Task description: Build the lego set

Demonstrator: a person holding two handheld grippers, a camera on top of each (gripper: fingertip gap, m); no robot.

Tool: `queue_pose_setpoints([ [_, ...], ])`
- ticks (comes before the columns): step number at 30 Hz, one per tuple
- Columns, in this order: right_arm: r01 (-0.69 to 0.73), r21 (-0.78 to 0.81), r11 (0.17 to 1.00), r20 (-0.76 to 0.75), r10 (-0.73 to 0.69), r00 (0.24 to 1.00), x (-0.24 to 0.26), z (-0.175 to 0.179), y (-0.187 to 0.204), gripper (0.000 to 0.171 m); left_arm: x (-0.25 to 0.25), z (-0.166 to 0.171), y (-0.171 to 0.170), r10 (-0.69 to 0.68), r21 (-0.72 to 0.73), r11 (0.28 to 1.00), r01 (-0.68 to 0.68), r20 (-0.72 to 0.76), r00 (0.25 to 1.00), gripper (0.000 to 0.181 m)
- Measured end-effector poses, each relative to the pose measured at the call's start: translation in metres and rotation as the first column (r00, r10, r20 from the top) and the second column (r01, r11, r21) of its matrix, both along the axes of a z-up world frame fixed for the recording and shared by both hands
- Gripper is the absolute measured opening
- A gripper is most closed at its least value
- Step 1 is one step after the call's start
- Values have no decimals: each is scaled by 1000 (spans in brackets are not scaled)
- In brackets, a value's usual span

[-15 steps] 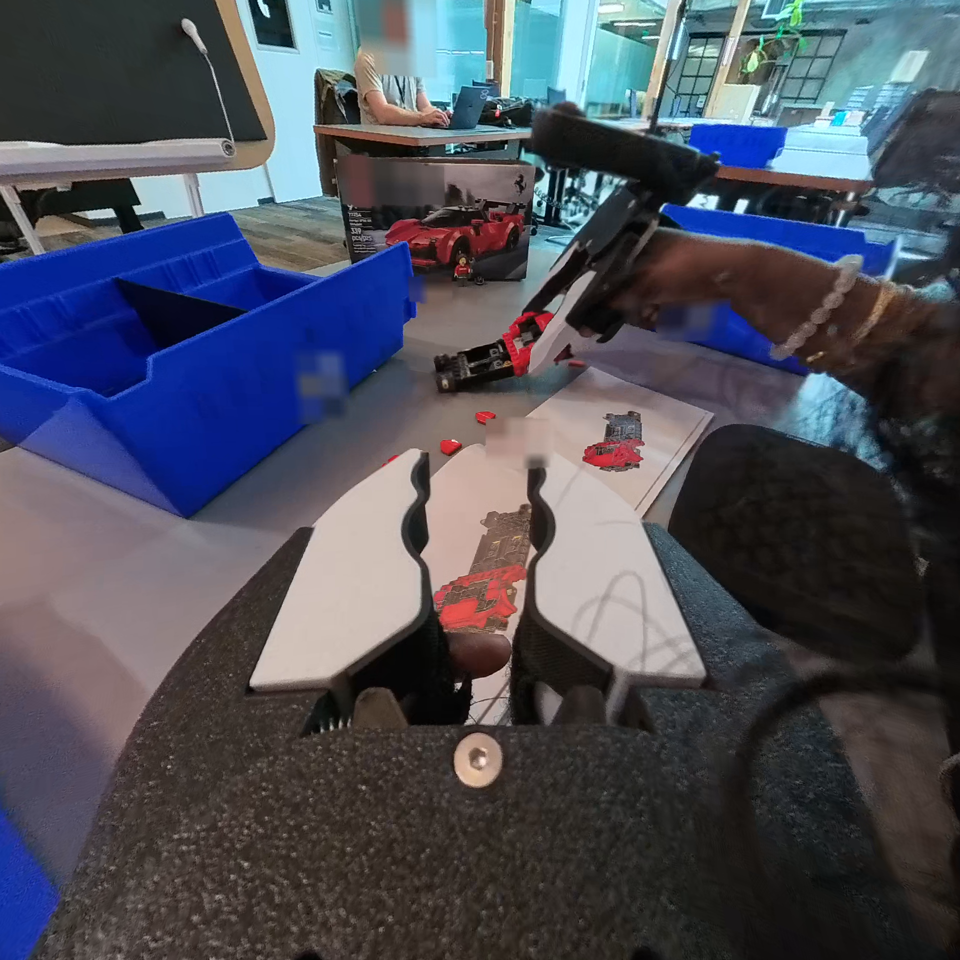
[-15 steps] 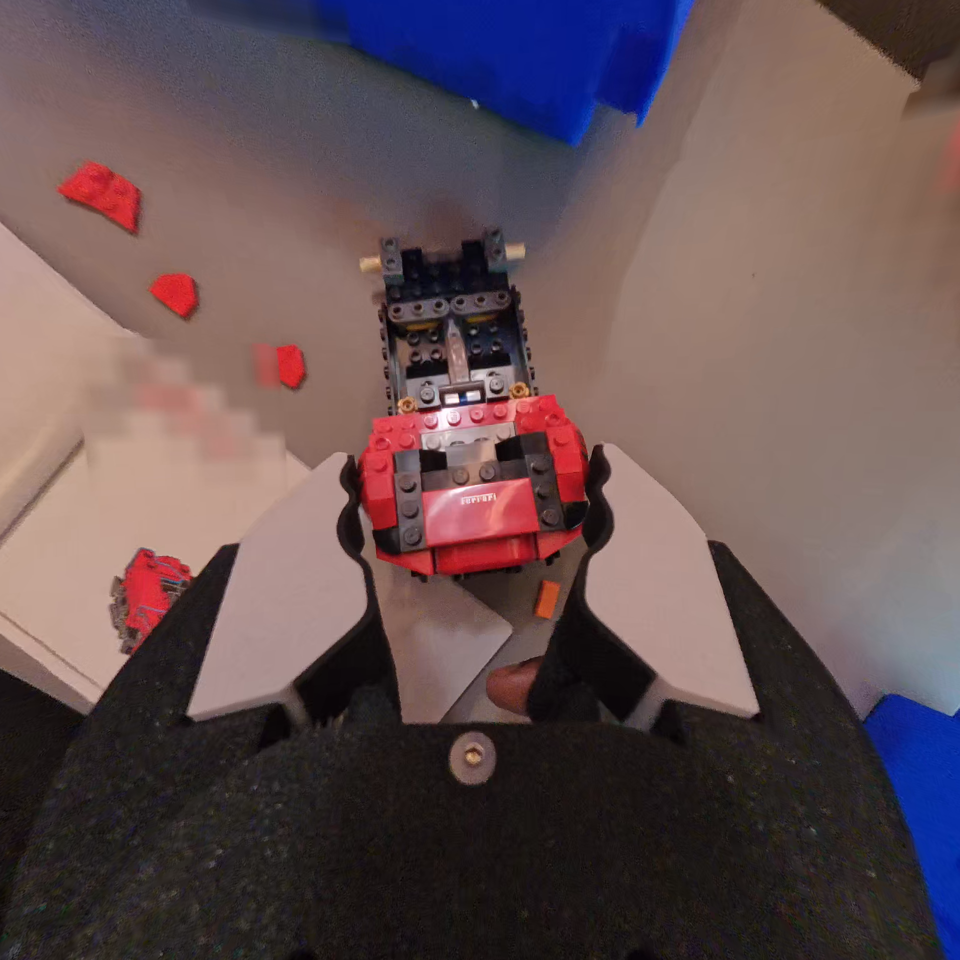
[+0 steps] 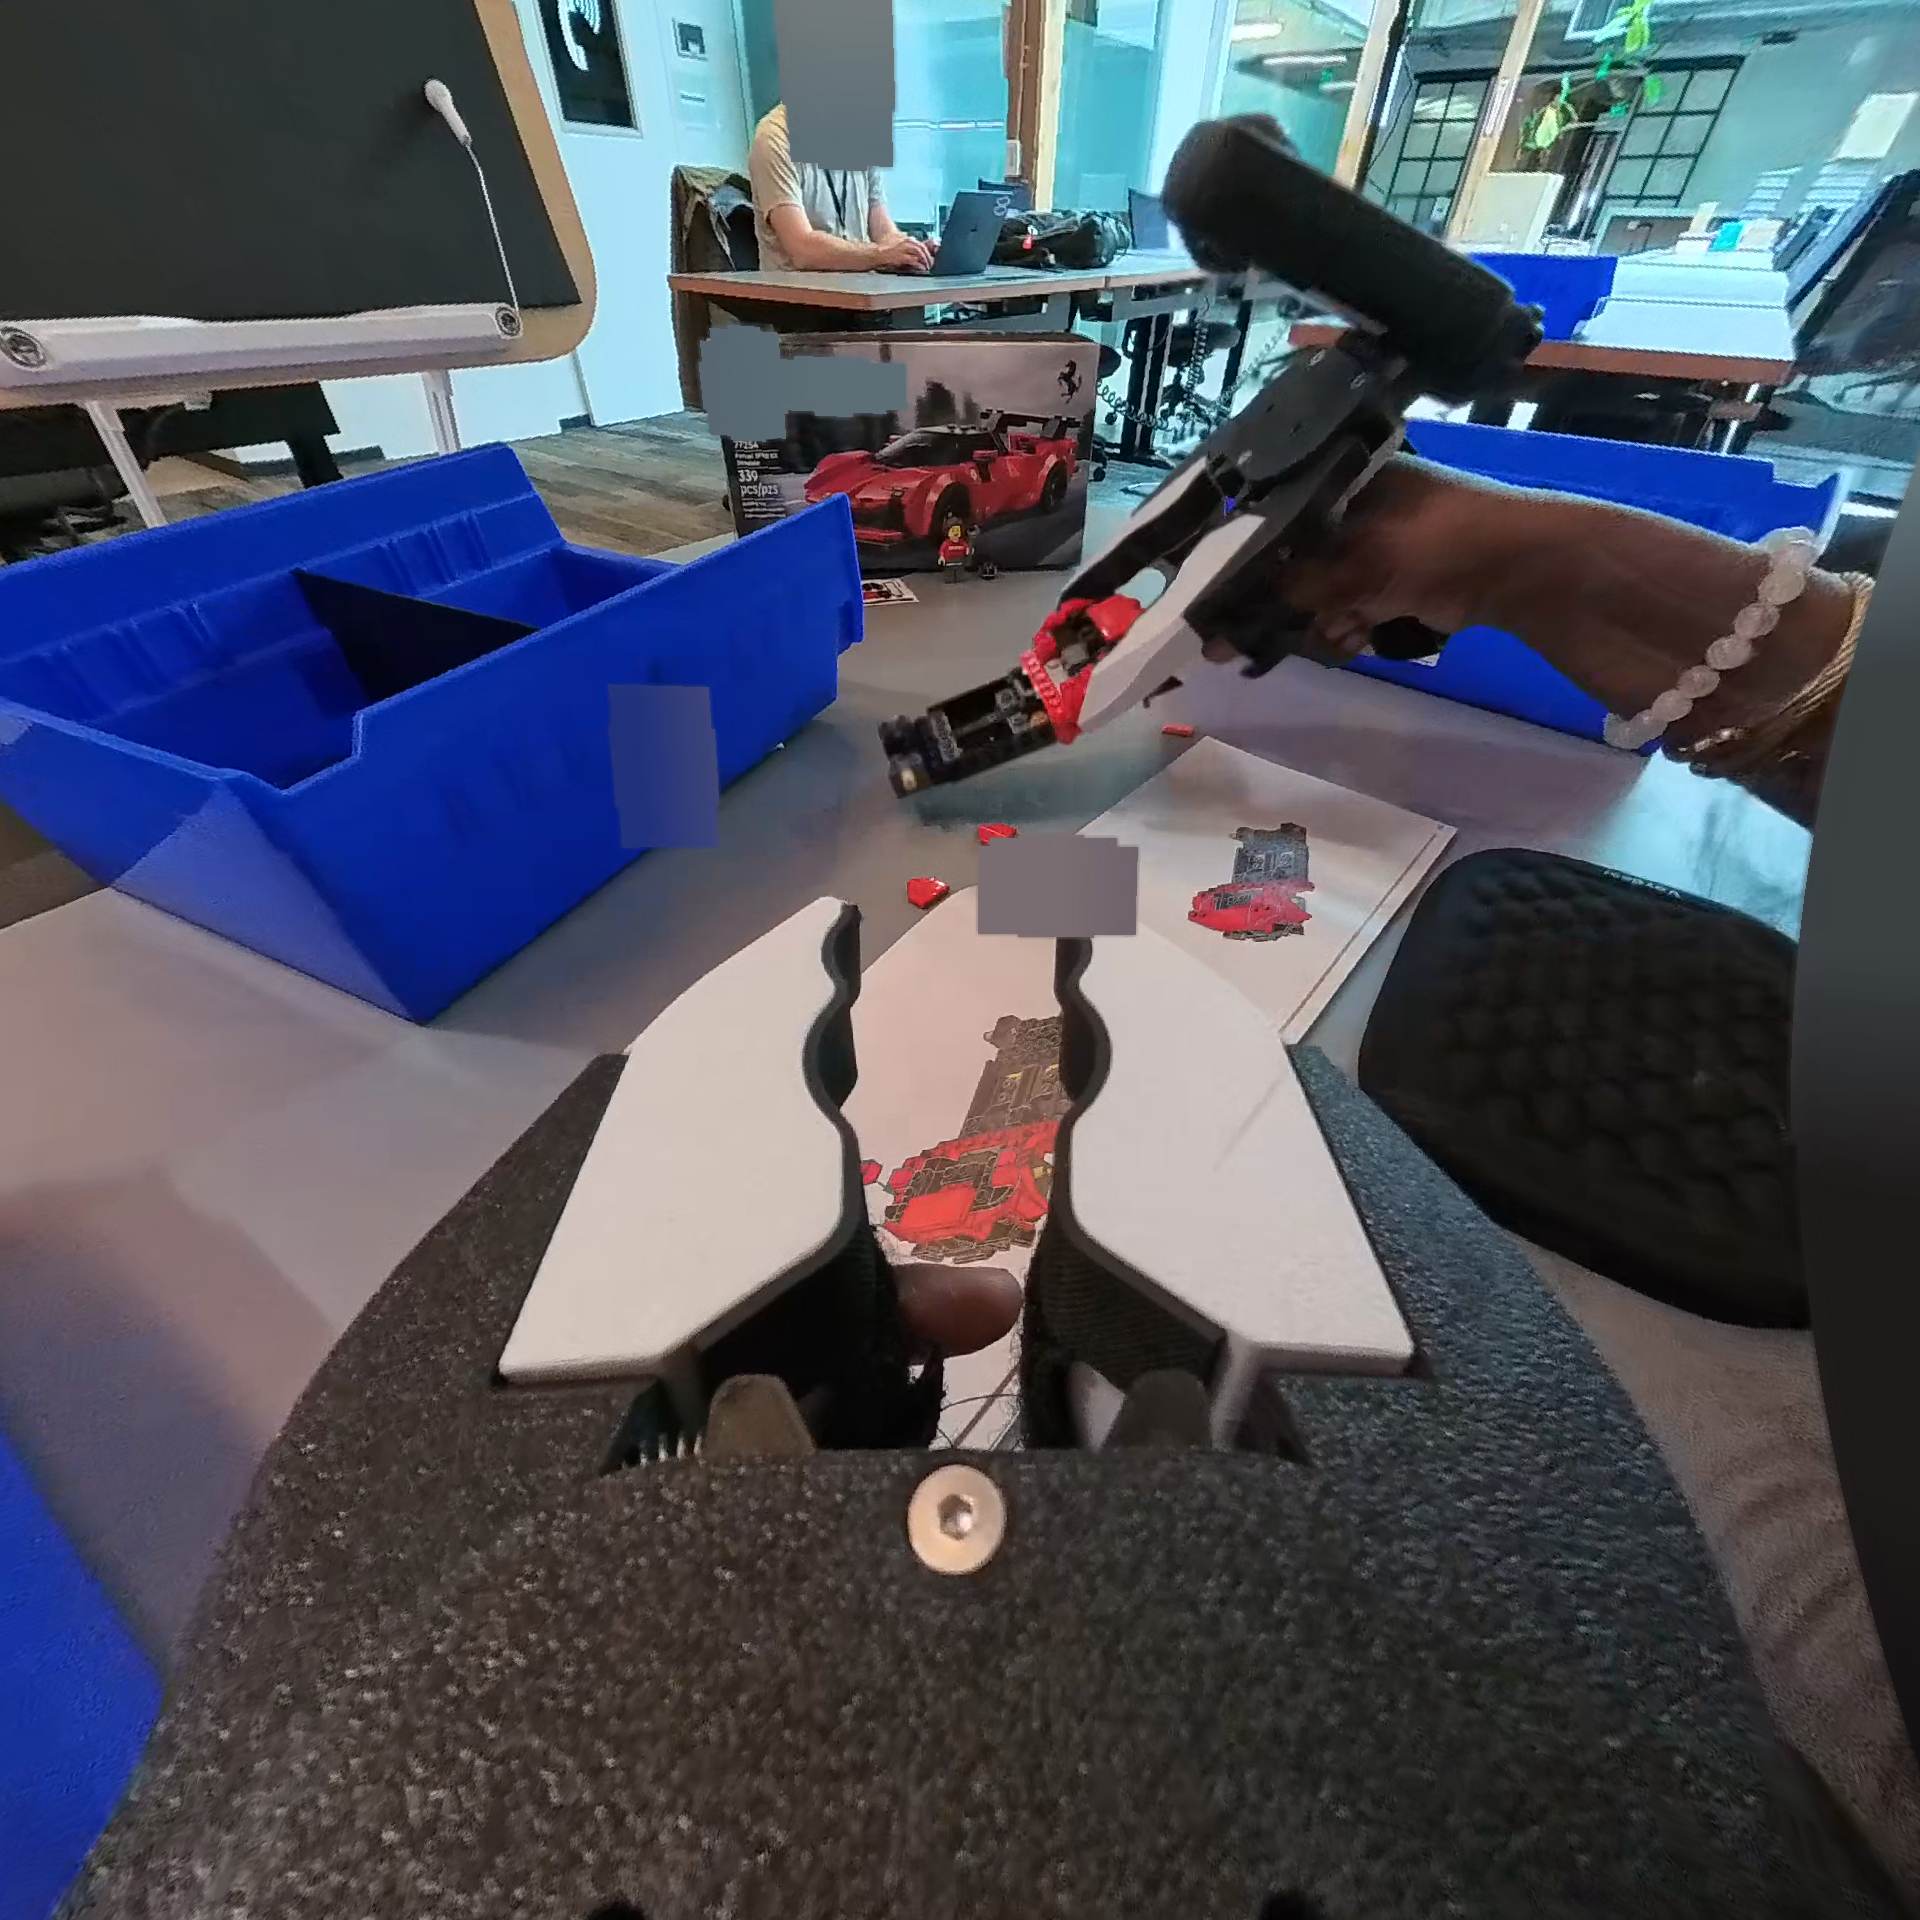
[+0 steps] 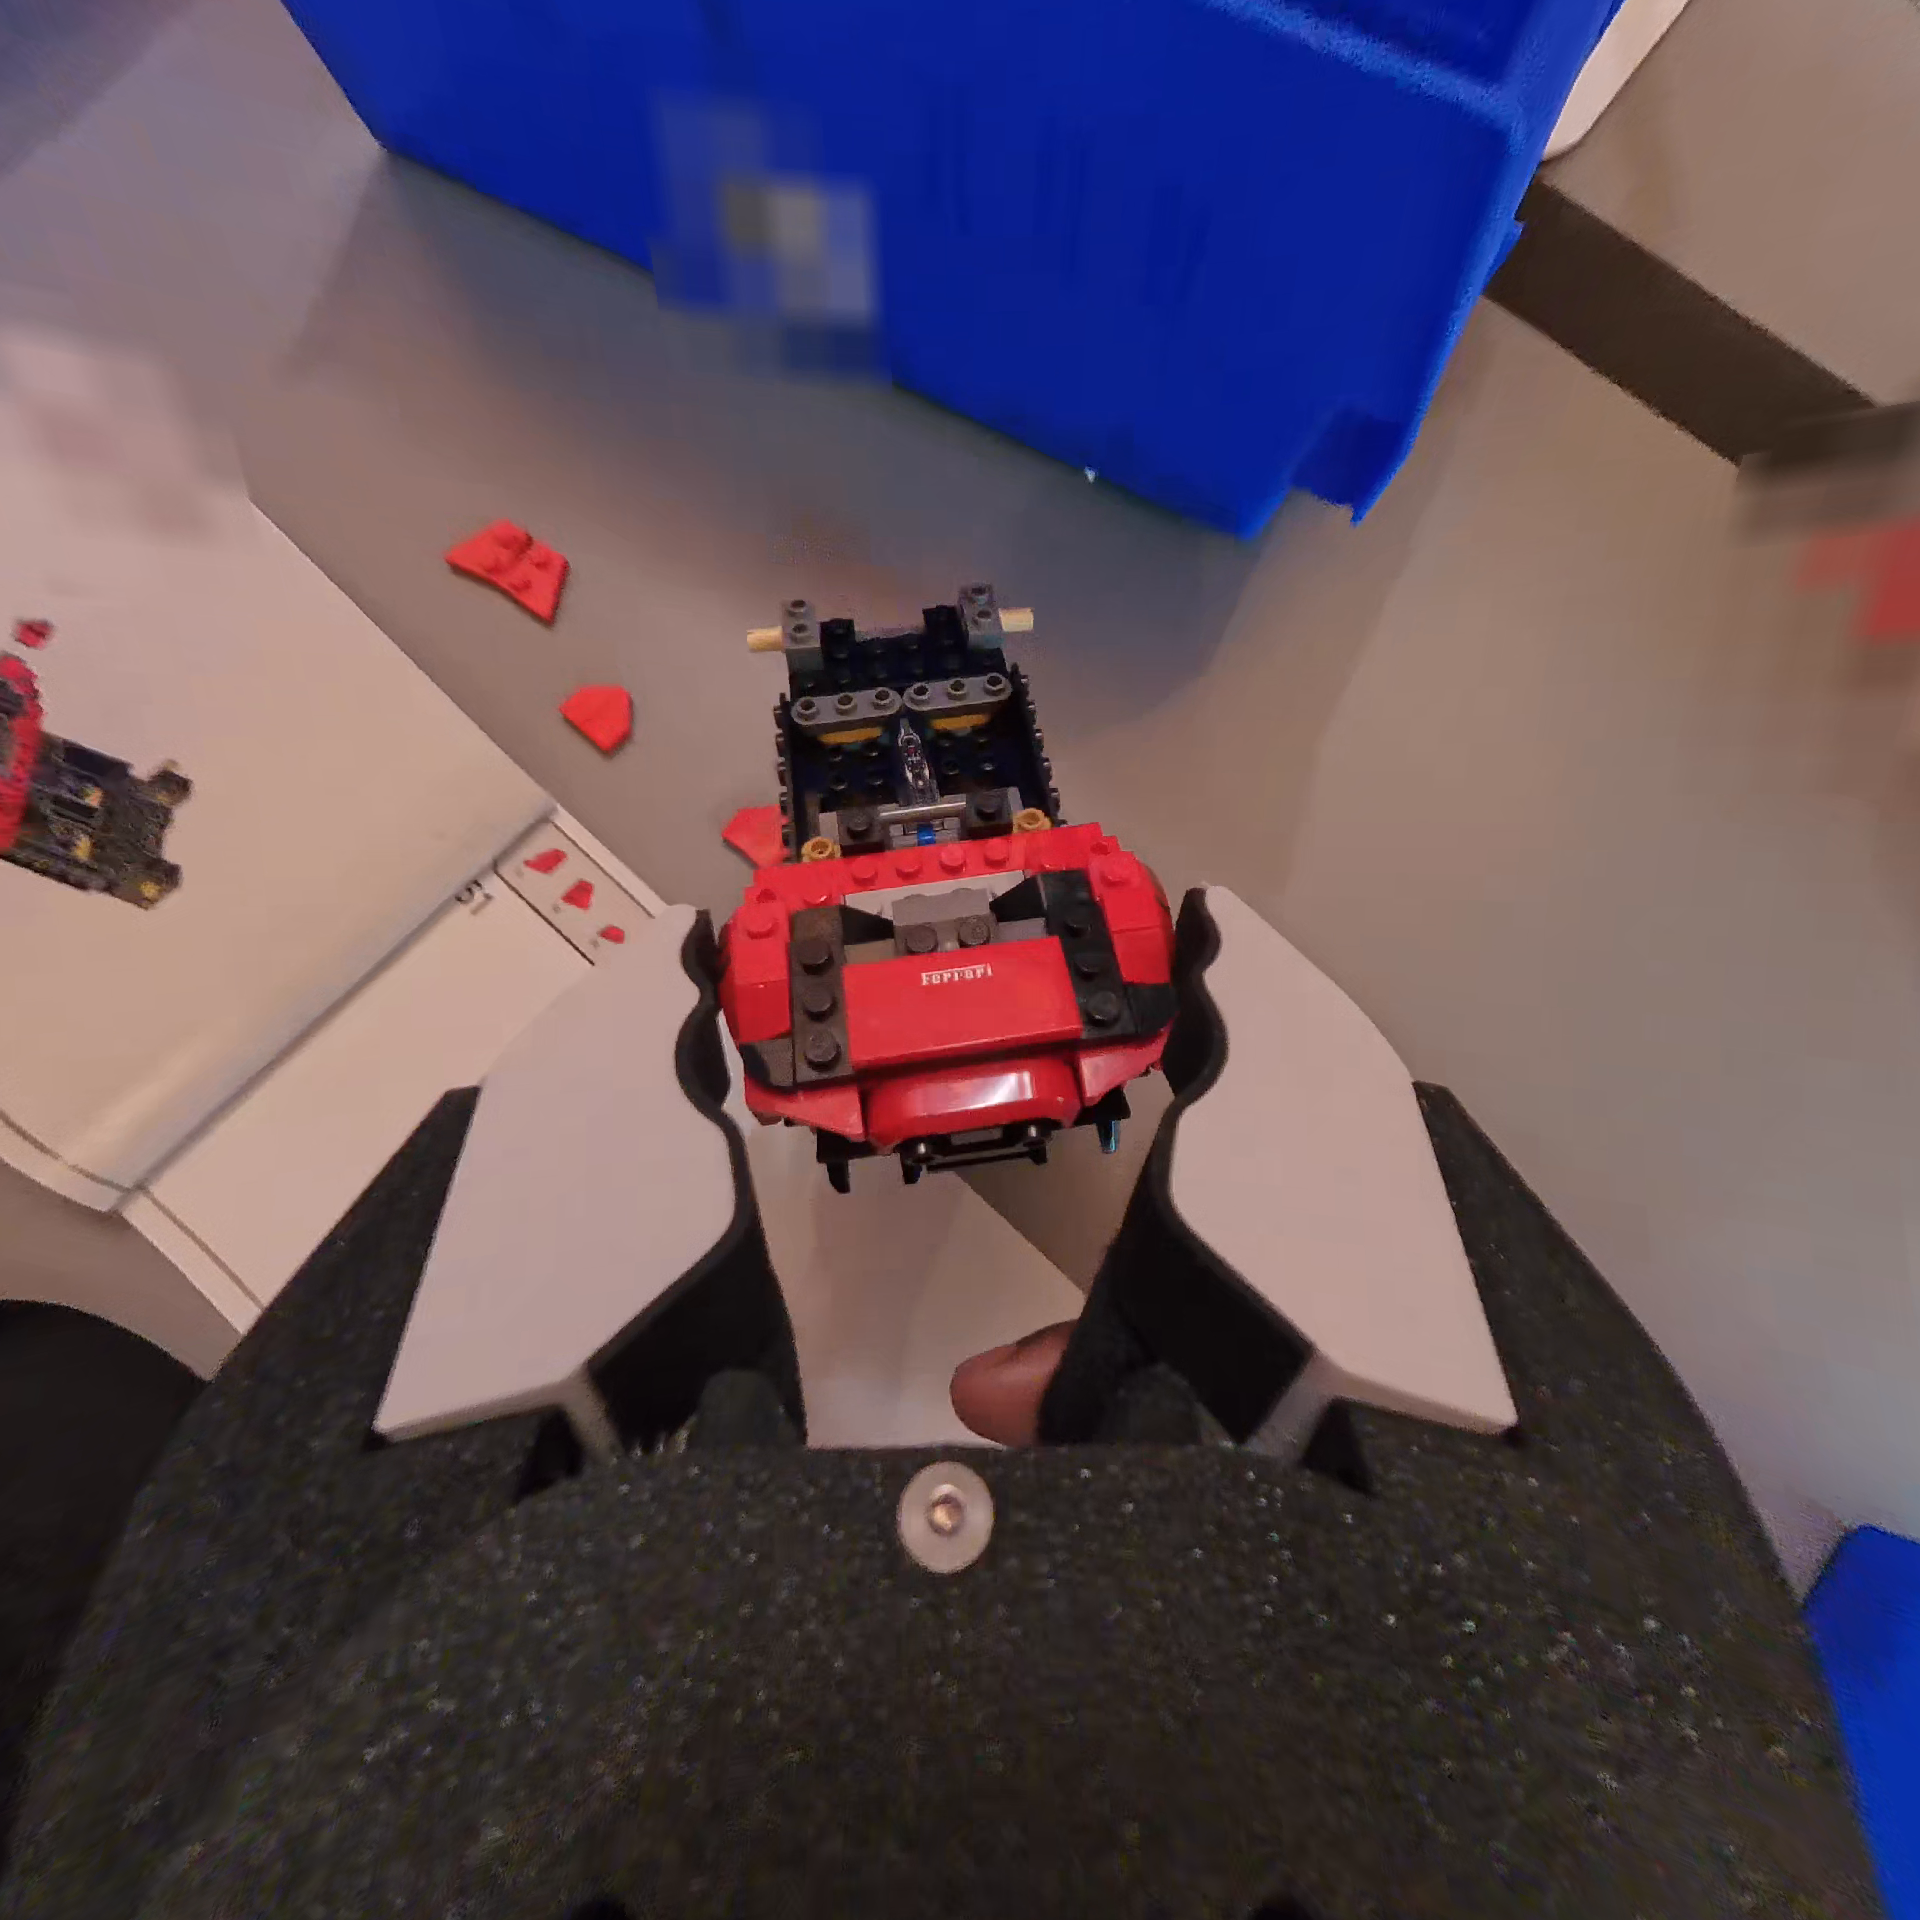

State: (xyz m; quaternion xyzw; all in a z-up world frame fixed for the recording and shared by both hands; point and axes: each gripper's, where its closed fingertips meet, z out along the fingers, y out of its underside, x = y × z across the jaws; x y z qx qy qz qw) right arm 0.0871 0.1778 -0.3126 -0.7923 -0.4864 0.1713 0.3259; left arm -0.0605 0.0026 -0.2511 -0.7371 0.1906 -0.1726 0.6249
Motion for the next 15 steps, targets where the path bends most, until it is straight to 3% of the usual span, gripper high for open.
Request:
queue_pose_setpoints([
  [6,-65,17,998,-131,66,989,-26,21,-13,83,0,-3,1,3,-9,1000,-3,-8,1000,35],
  [10,-217,-4,976,-228,210,951,-60,32,-56,83,-13,-3,4,72,-7,997,-72,-4,997,35],
  [15,-336,-33,941,-251,318,914,-96,13,-117,83,-34,-5,9,189,-44,981,-188,32,981,35],
])
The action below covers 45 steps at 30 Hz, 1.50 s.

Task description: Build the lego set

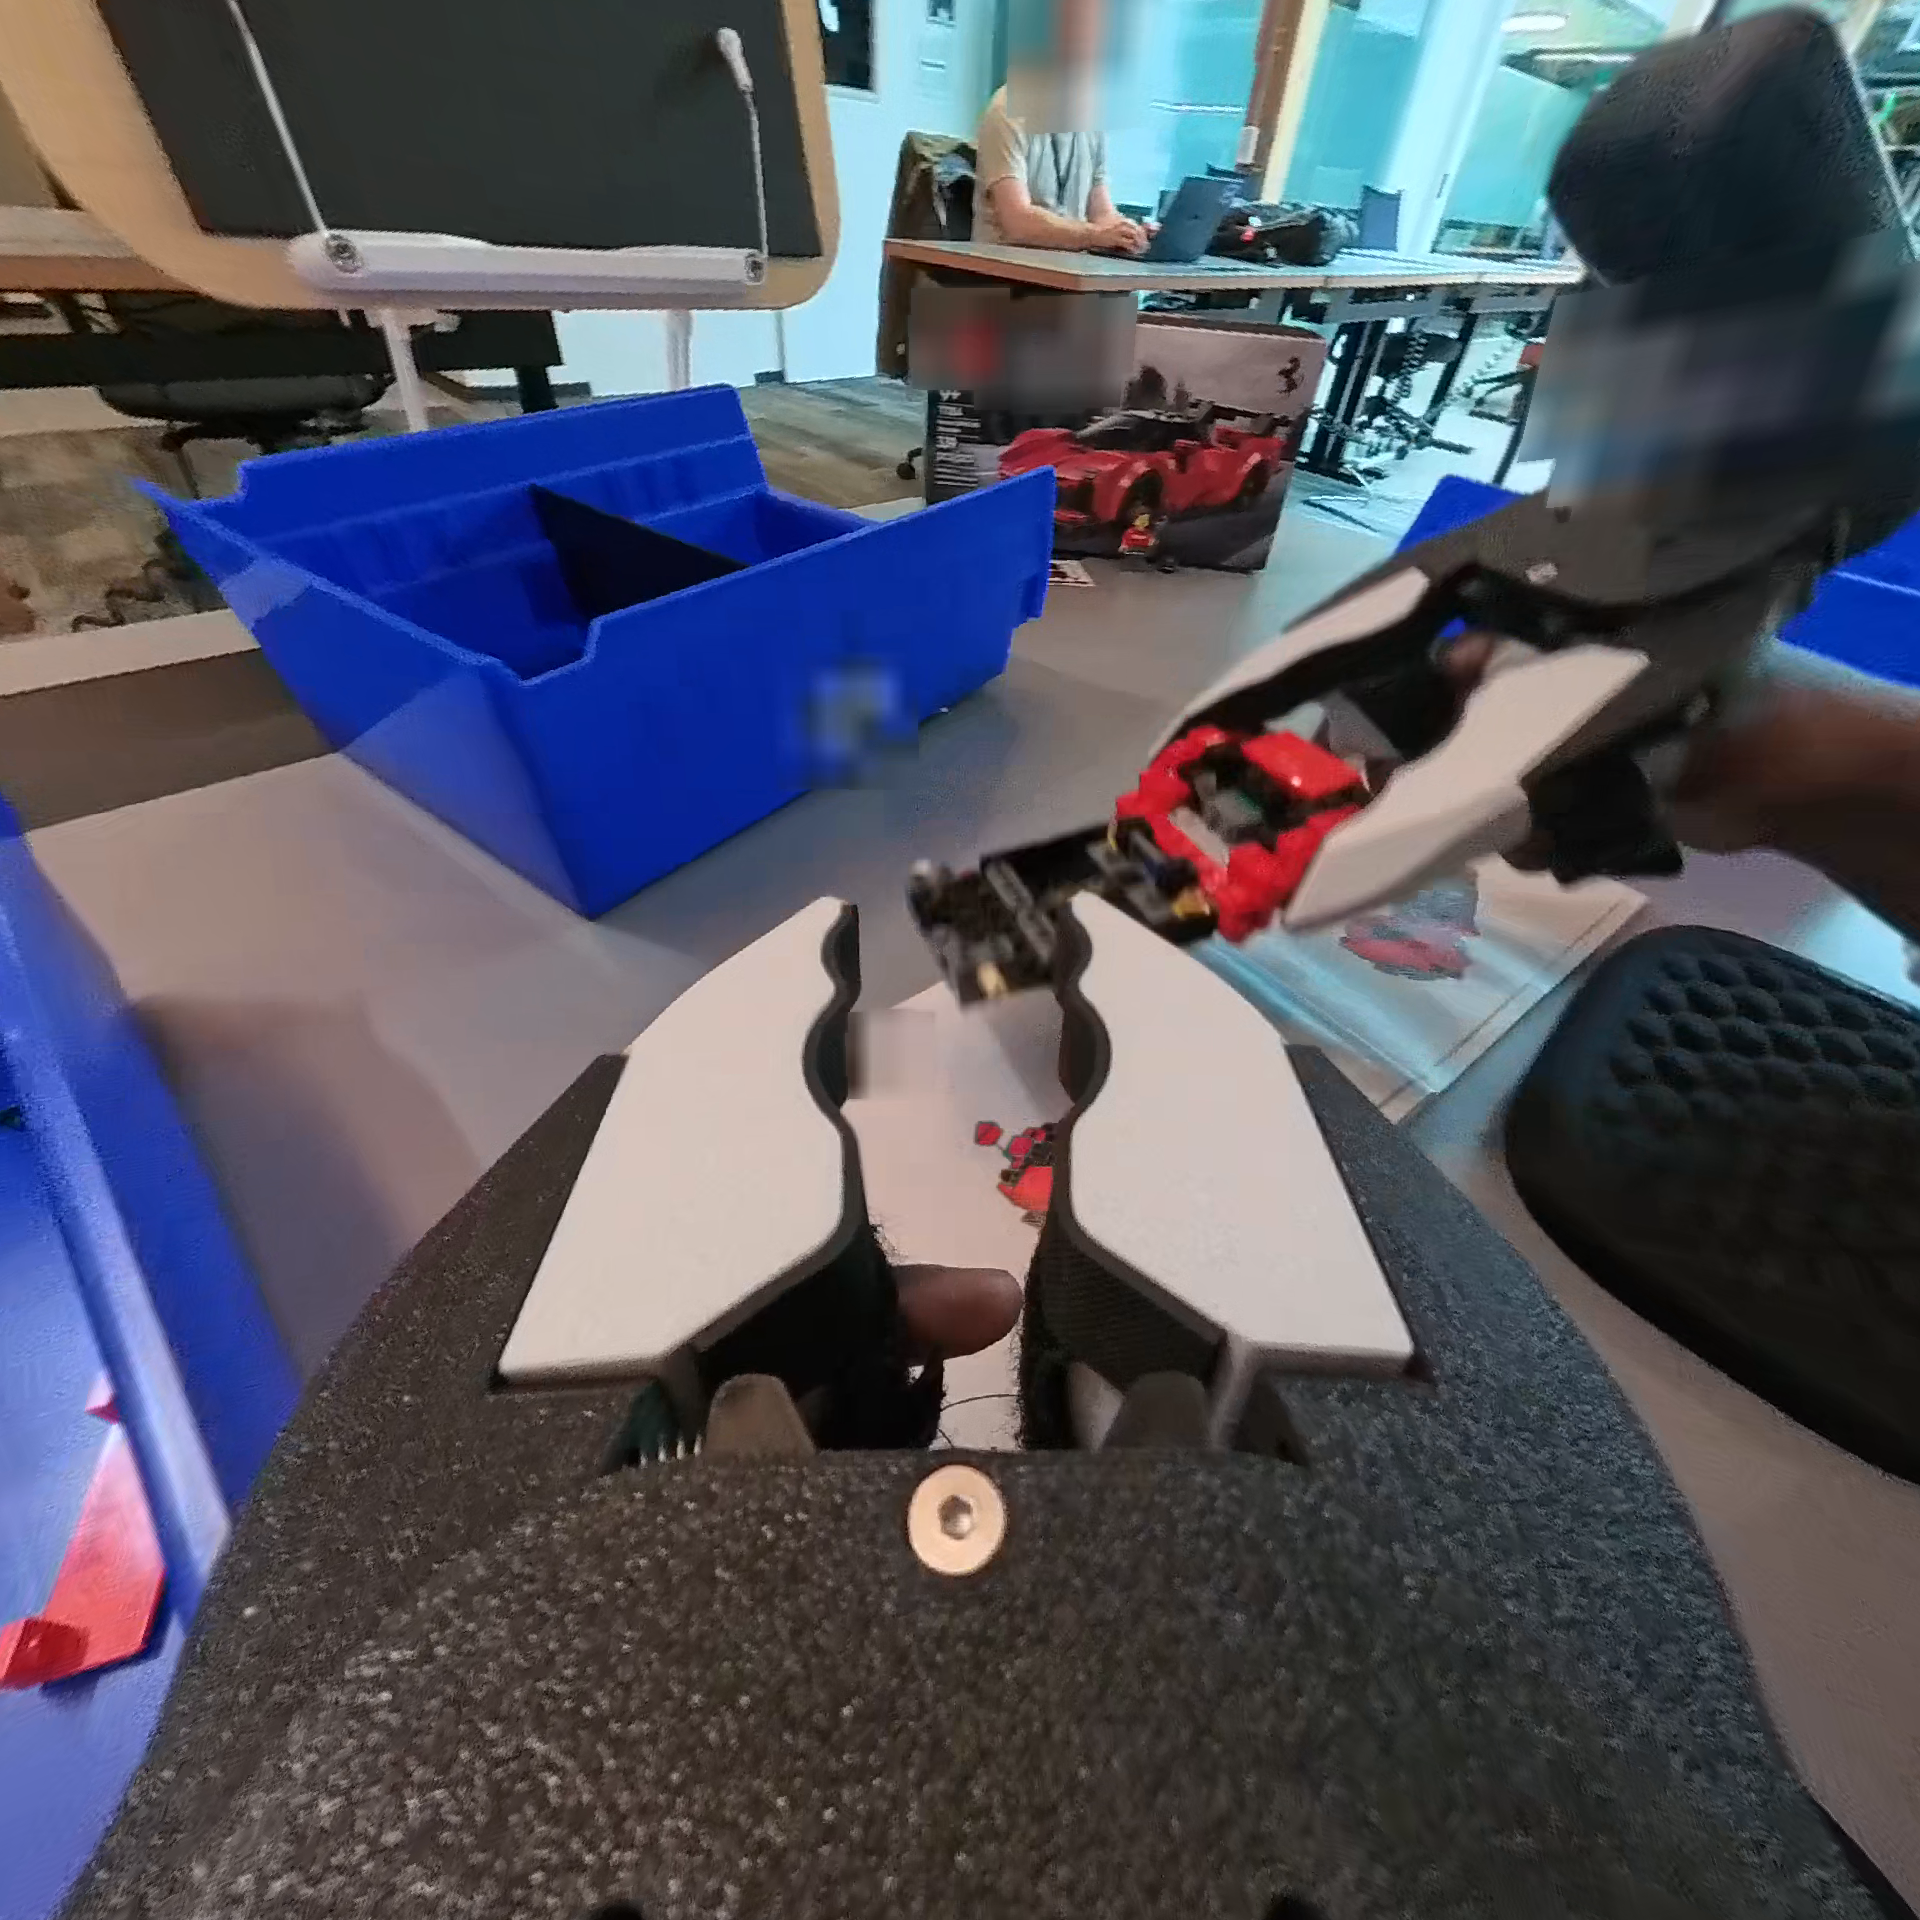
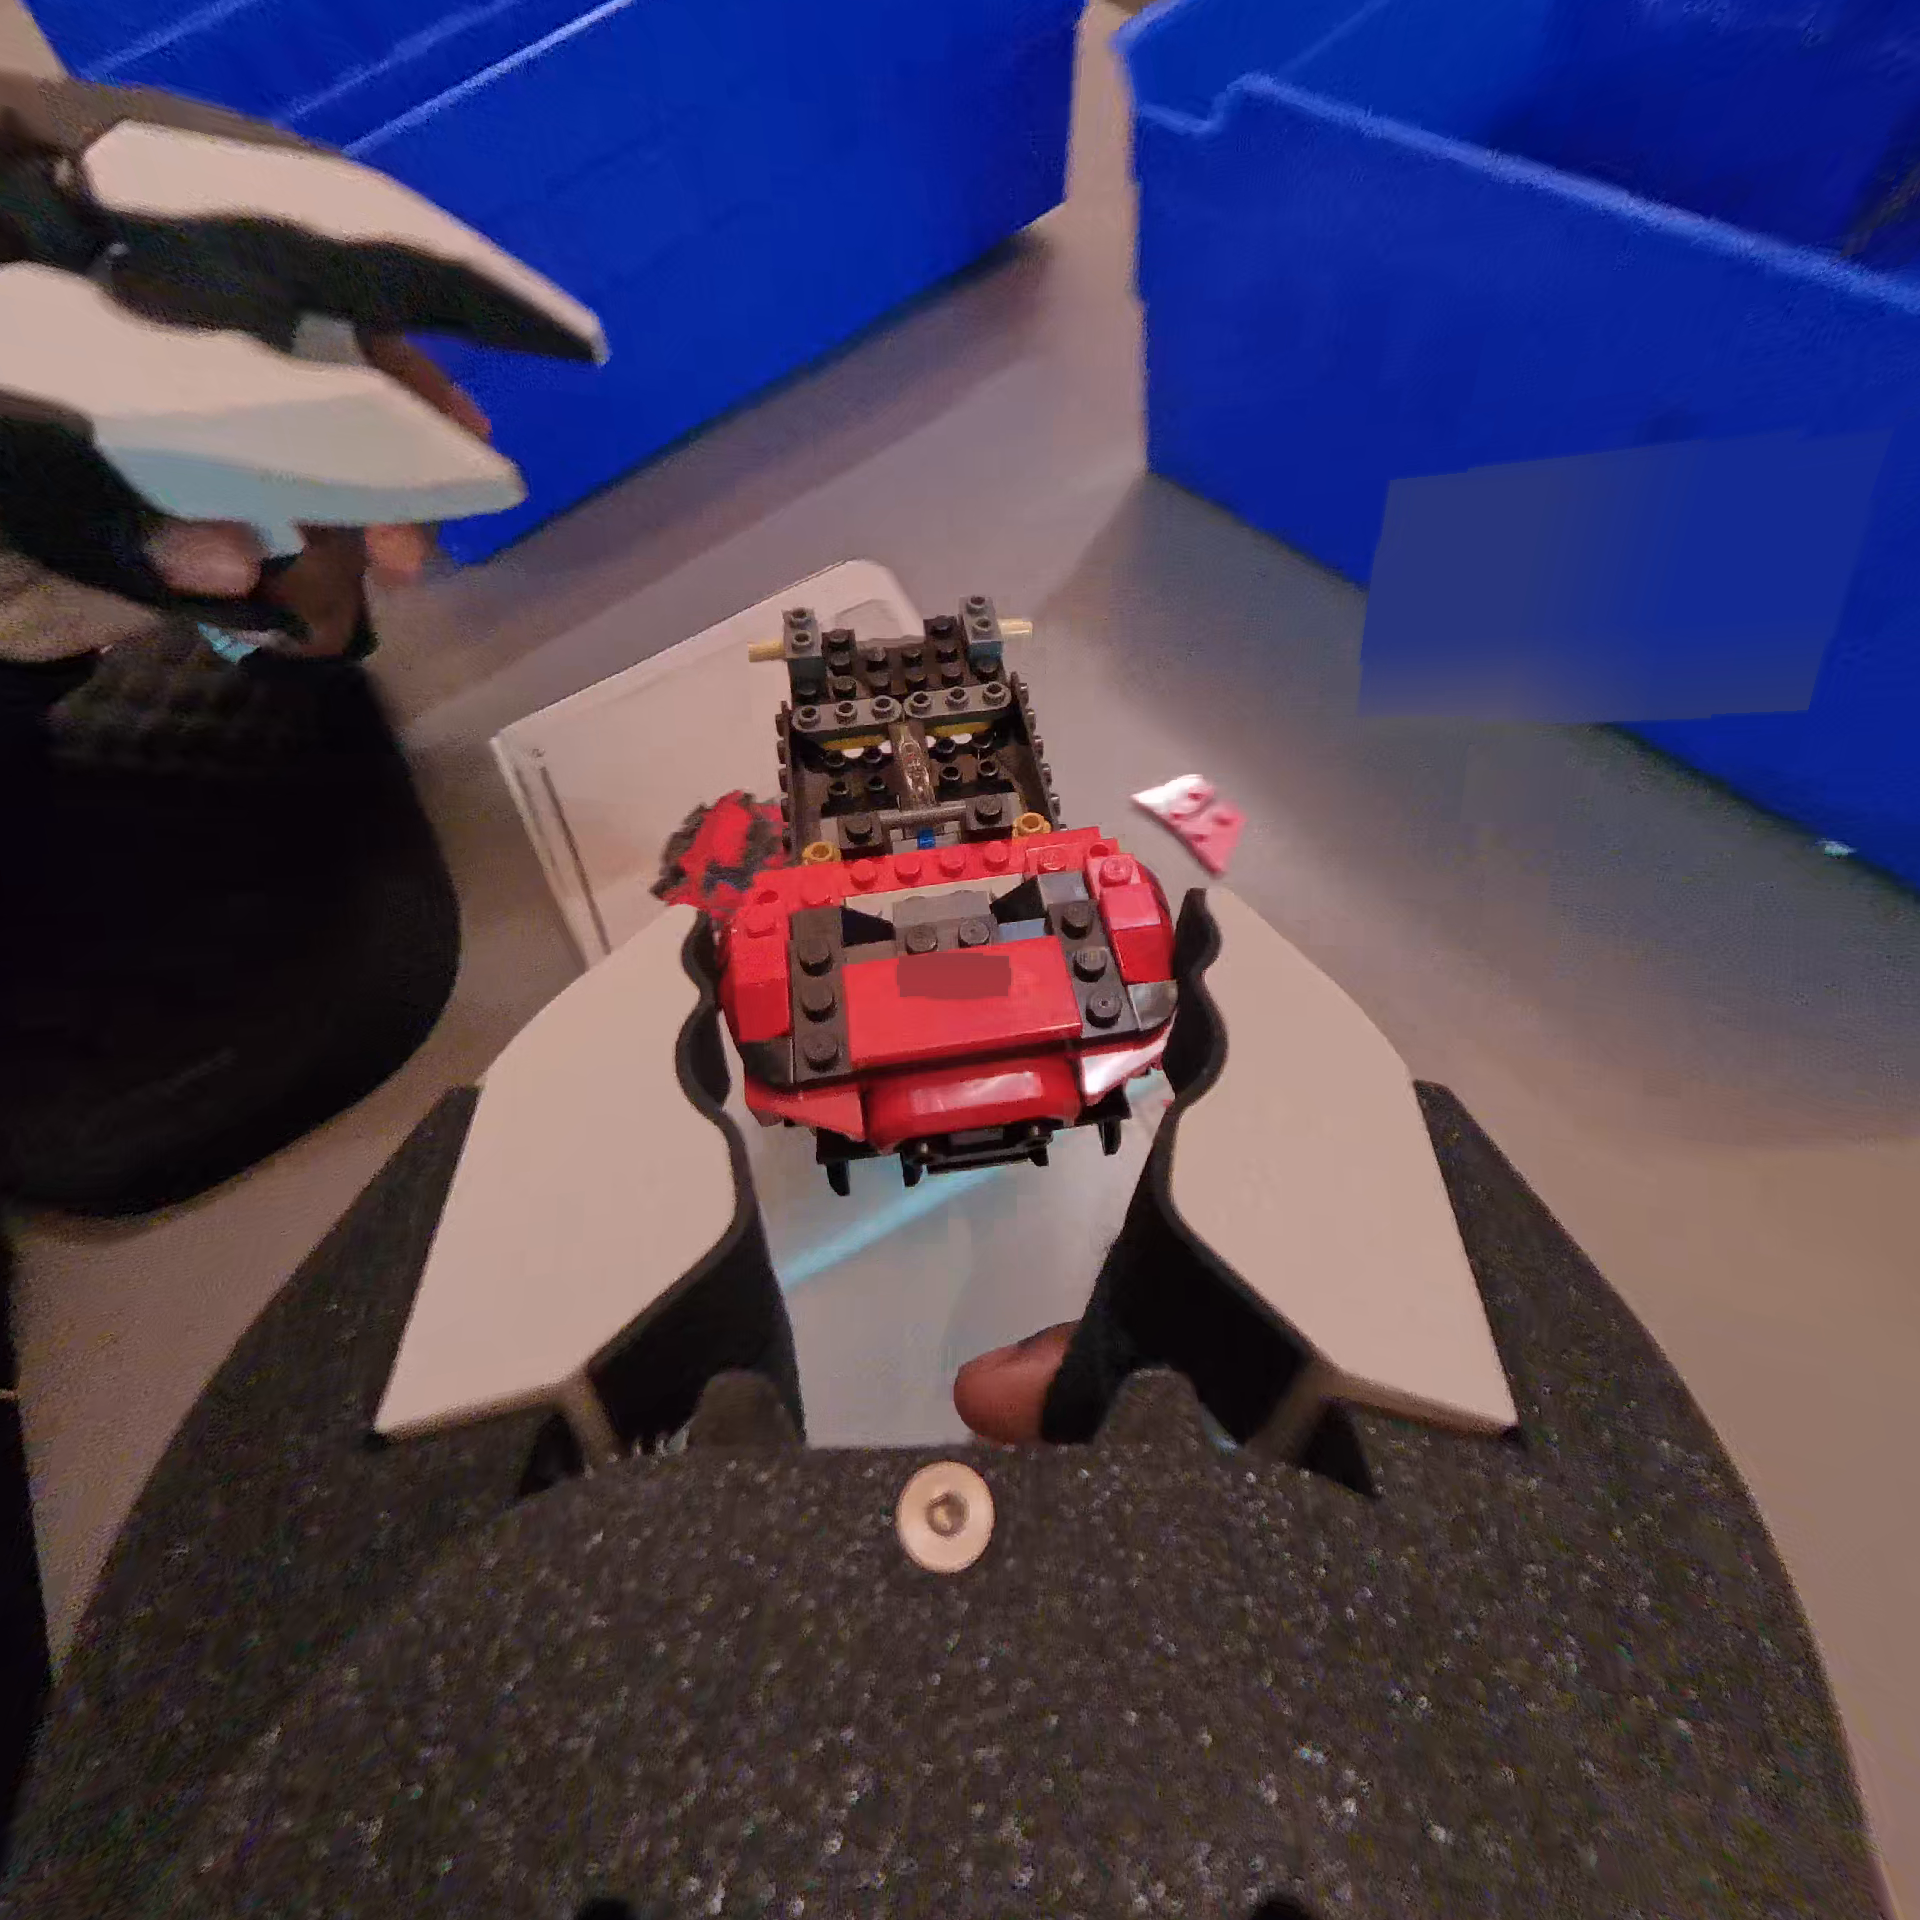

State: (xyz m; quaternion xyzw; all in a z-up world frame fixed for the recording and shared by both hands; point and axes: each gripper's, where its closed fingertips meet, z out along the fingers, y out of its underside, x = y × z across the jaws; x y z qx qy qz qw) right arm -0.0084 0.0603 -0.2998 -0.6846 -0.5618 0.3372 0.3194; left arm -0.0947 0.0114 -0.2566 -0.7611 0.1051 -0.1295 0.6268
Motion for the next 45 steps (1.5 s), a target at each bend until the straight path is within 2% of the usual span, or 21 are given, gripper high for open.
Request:
queue_pose_setpoints([
  [4,-64,32,997,59,62,996,-15,-26,-26,83,2,-4,-1,-7,-15,1000,6,-12,1000,35],
  [9,-128,48,991,167,119,979,-23,-54,-31,84,22,-24,-4,-115,-101,989,104,-109,987,35],
  [11,-143,47,989,162,134,978,-23,-51,-31,84,28,-30,-5,-147,-127,984,127,-156,977,35],
  [14,-171,9,985,139,169,976,-14,-42,-31,98,35,-39,-6,-195,-164,973,163,-206,959,35],
  [15,-191,-7,981,139,190,972,-8,-40,-33,95,37,-42,-6,-206,-179,969,168,-220,954,33],
  [17,-175,6,985,140,172,975,6,-38,-25,79,36,-48,-5,-201,-206,967,151,-249,947,22],
  [20,-177,-30,984,121,179,976,20,-38,-24,59,25,-56,3,-136,-242,968,62,-305,942,4],
  [24,-210,-45,977,158,215,964,25,-46,-27,55,16,-75,9,-130,-339,941,-12,-392,911,3],
  [26,-240,-29,970,187,241,952,21,-50,-30,46,14,-88,8,-164,-399,916,-29,-440,883,3],
  [30,-268,47,962,237,250,939,10,-56,-24,35,13,-90,8,-160,-398,917,-38,-450,879,4],
  [45,-270,-8,963,166,268,949,-7,-60,-16,31,10,-96,6,-179,-433,902,-6,-384,906,2],
])
